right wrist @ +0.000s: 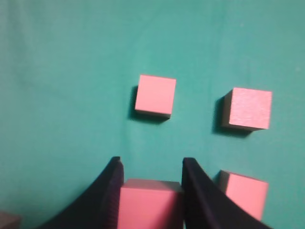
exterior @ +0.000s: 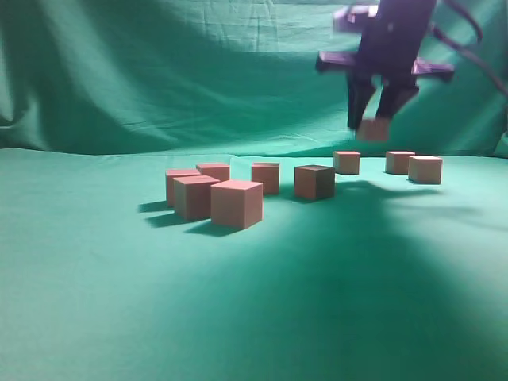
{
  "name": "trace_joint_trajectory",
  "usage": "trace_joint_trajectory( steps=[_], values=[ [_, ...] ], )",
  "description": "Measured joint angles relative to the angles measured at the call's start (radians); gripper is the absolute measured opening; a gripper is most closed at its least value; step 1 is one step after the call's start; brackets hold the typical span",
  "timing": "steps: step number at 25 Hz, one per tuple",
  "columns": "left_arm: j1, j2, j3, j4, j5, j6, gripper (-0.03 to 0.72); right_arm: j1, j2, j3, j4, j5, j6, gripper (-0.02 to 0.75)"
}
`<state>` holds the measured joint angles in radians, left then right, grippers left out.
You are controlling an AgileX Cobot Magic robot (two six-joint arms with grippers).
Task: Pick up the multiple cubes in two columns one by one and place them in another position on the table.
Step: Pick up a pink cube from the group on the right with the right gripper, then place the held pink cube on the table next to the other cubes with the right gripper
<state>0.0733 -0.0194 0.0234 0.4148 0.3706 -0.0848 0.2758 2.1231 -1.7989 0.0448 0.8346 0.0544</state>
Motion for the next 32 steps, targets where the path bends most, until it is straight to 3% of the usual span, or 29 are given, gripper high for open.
trace_joint_trajectory(
  steps=[11,19,25,32],
  values=[
    [0.0,0.0,0.0,0.0,0.0,0.0,0.0,0.0,-0.367,0.027,0.024,0.331,0.0,0.275],
    [0.0,0.0,0.0,0.0,0.0,0.0,0.0,0.017,-0.67,0.451,0.186,0.2,-0.043,0.275],
    [0.0,0.0,0.0,0.0,0.0,0.0,0.0,0.188,-0.759,0.678,0.29,0.115,-0.167,0.275],
    [0.0,0.0,0.0,0.0,0.0,0.0,0.0,0.408,-0.642,0.702,0.296,0.003,-0.189,0.275]
  ],
)
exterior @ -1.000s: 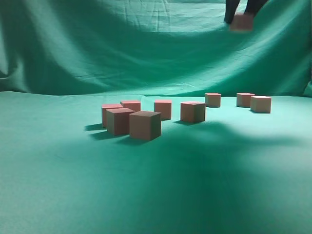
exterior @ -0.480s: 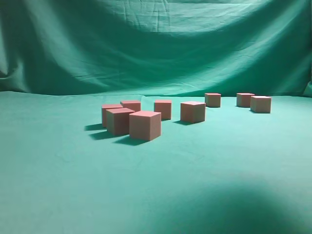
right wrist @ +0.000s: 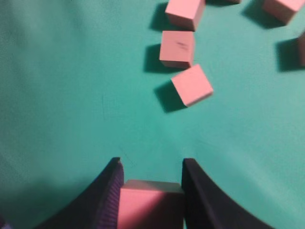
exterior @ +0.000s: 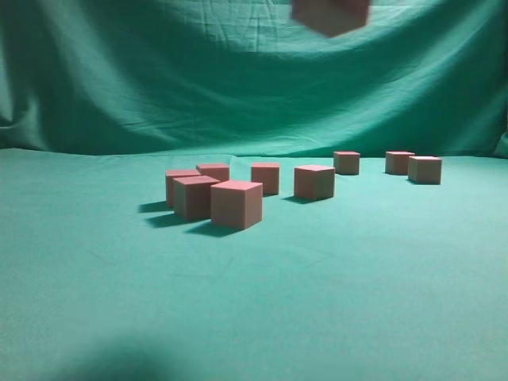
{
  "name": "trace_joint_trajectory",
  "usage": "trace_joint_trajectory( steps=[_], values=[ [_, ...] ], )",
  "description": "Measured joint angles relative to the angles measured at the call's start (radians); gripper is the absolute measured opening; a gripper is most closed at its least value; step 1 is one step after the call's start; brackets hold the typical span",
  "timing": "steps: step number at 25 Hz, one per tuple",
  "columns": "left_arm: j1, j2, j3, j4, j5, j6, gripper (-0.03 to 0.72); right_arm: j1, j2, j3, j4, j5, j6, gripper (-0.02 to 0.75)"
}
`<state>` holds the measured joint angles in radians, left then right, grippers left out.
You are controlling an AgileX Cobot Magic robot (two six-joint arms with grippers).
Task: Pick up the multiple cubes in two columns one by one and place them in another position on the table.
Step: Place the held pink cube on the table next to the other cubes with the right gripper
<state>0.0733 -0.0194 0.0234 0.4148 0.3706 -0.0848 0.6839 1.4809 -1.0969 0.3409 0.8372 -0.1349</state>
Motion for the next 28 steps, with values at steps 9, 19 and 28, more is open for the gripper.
trace_joint_trajectory(
  steps=[9,19,28],
  values=[
    [0.0,0.0,0.0,0.0,0.0,0.0,0.0,0.035,0.223,0.0,-0.037,-0.179,0.11,0.275],
    [0.0,0.0,0.0,0.0,0.0,0.0,0.0,0.035,0.307,0.0,-0.308,-0.198,0.361,0.275],
    [0.0,0.0,0.0,0.0,0.0,0.0,0.0,0.035,0.339,0.0,-0.315,-0.248,0.412,0.275]
  ],
)
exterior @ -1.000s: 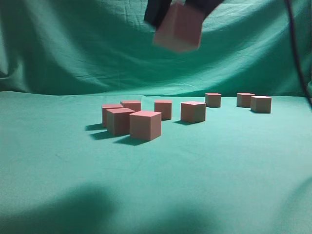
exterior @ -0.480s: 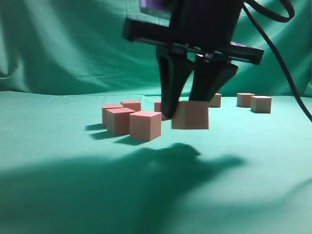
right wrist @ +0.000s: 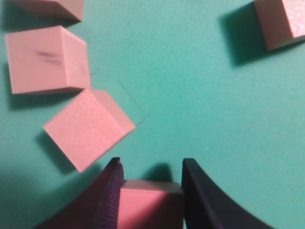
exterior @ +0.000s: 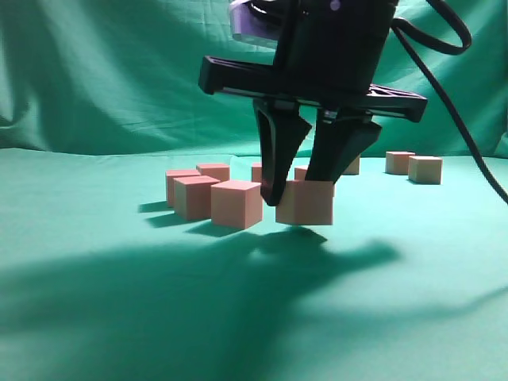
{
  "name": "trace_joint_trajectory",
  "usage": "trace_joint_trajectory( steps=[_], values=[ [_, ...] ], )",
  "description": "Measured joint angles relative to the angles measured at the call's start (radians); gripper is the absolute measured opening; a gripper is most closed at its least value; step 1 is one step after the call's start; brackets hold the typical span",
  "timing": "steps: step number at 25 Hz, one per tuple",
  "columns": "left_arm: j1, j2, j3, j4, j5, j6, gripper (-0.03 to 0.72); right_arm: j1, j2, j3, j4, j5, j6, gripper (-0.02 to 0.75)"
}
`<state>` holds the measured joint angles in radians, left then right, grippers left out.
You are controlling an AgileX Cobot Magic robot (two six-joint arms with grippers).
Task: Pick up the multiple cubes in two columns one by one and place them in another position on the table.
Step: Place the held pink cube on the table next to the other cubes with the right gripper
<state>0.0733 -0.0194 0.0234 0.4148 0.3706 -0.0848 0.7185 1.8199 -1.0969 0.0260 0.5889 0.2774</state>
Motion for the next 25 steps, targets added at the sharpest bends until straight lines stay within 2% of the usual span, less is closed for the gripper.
trace_joint_trajectory(
  steps=[6,13,17,25],
  values=[
    [0.0,0.0,0.0,0.0,0.0,0.0,0.0,0.0,0.015,0.0,0.0,-0.002,0.001,0.275],
    [0.0,0.0,0.0,0.0,0.0,0.0,0.0,0.0,0.021,-0.007,0.0,0.03,0.001,0.545],
    [0.0,0.0,0.0,0.0,0.0,0.0,0.0,0.0,0.021,-0.071,-0.005,0.142,0.001,0.541],
    [0.0,0.0,0.0,0.0,0.0,0.0,0.0,0.0,0.023,-0.326,-0.107,0.457,-0.032,0.541]
  ],
)
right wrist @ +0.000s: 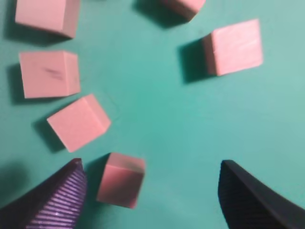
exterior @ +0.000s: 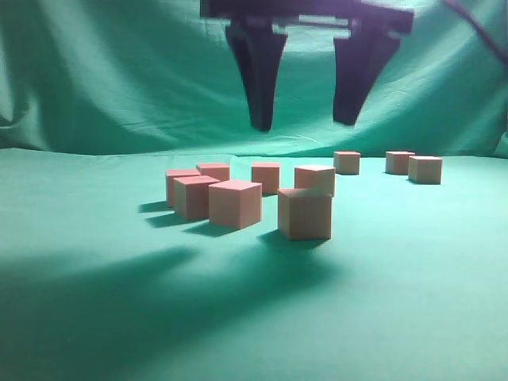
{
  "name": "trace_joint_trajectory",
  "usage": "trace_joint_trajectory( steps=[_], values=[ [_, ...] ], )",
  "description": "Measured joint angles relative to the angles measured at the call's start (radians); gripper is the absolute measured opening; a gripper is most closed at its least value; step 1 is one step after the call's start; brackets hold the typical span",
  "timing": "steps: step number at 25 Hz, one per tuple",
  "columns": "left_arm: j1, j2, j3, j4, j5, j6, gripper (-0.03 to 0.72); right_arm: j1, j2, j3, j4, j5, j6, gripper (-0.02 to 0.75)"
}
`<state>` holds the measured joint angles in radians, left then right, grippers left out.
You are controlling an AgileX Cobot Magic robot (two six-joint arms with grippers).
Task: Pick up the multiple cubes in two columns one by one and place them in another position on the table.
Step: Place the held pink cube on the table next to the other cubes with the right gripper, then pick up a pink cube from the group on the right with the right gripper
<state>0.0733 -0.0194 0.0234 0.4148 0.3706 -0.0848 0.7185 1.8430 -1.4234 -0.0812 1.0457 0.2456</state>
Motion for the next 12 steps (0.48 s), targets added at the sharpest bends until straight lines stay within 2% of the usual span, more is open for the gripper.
trace_joint_trajectory(
  steps=[4,7,12],
  values=[
    [0.0,0.0,0.0,0.0,0.0,0.0,0.0,-0.007,0.0,-0.137,-0.106,0.097,-0.011,0.541],
    [0.0,0.0,0.0,0.0,0.0,0.0,0.0,-0.059,0.0,-0.235,-0.166,0.125,-0.012,0.541],
    [0.0,0.0,0.0,0.0,0.0,0.0,0.0,-0.259,0.0,-0.314,-0.196,0.08,-0.012,0.541]
  ],
)
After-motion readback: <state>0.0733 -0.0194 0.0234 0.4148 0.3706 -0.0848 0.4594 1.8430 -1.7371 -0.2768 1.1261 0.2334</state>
